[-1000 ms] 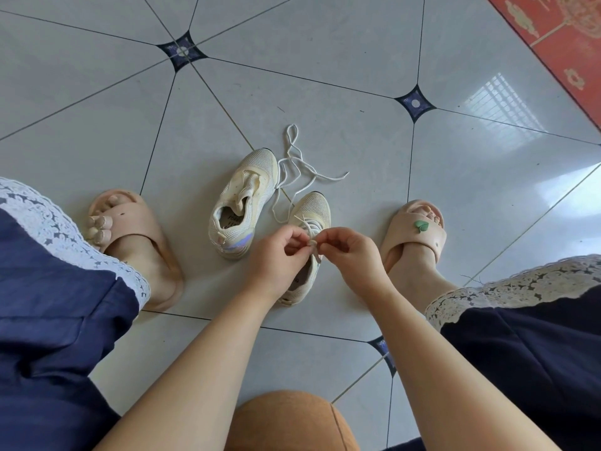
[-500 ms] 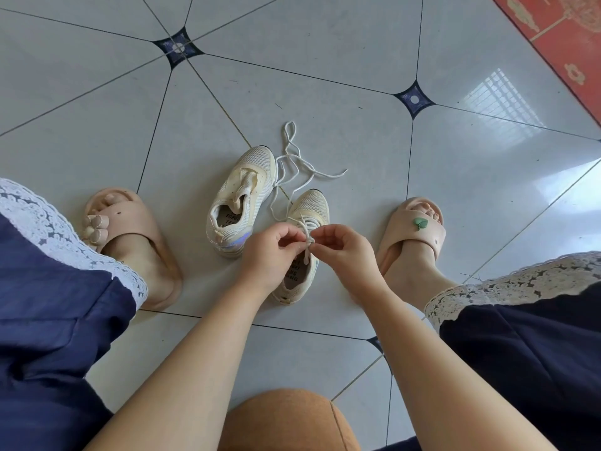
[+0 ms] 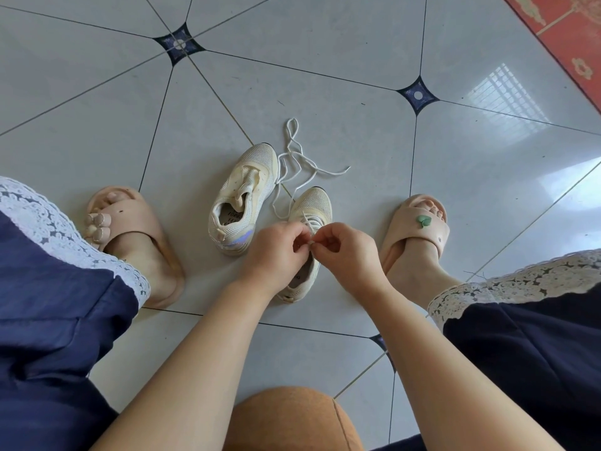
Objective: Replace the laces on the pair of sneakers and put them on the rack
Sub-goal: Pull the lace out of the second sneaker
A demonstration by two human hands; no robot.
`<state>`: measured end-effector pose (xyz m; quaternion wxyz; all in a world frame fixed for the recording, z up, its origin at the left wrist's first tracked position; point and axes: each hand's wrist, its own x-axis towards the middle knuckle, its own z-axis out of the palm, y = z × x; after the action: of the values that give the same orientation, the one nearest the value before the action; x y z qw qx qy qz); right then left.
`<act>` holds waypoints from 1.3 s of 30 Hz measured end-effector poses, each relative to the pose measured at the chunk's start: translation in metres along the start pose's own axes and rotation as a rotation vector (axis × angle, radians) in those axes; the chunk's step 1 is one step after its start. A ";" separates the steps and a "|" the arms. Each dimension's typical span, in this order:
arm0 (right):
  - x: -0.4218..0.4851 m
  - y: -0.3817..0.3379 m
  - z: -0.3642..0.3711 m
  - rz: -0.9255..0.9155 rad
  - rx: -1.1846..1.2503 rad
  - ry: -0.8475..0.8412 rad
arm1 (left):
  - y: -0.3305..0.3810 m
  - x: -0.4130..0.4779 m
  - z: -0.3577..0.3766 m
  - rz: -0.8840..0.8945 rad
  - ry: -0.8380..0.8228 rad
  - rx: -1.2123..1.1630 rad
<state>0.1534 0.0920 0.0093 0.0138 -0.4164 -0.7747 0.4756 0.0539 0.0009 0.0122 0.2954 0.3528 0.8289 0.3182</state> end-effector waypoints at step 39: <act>0.010 -0.001 -0.016 0.096 0.247 -0.208 | -0.006 0.009 -0.005 -0.420 -0.109 -0.687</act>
<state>0.1527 0.1094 0.0151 -0.0380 -0.3964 -0.6868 0.6080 0.0434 0.0031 0.0084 0.4983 0.0730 0.7115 0.4901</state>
